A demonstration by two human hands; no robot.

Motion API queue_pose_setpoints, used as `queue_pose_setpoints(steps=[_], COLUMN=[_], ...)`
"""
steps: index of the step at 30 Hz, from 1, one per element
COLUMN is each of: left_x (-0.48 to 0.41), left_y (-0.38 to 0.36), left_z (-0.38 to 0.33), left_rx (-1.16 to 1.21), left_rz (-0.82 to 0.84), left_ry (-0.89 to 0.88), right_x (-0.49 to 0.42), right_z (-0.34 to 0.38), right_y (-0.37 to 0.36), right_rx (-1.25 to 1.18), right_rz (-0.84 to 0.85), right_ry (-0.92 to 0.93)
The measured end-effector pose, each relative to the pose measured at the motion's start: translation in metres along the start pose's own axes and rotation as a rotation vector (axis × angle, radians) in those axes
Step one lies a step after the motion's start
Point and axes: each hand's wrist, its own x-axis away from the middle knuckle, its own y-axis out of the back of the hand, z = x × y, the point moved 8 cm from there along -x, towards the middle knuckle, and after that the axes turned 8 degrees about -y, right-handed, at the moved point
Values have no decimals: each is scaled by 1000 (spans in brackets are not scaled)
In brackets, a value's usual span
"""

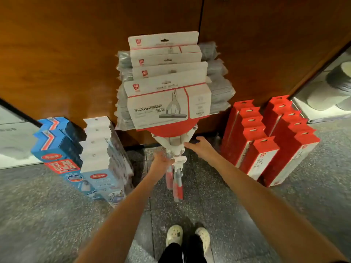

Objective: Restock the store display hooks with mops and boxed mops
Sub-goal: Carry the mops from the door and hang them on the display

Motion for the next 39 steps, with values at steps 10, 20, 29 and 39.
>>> queue_pose_setpoints(steps=[10,20,29,39], left_x=[-73,-25,29,100], left_y=[20,8,-45,-185], left_z=[12,-11,-197,-387], left_rx=[-6,-99,-131,37], left_rz=[-233,-265,-165,-83], left_ry=[-157,-184,-461,-672], right_x=[-44,4,168,326], right_z=[25,25,94,72], right_y=[13,44,168,299], right_rx=[-84,12,-102,-192], right_rz=[-35,-84,-424,-586], right_ry=[240,248,392,549])
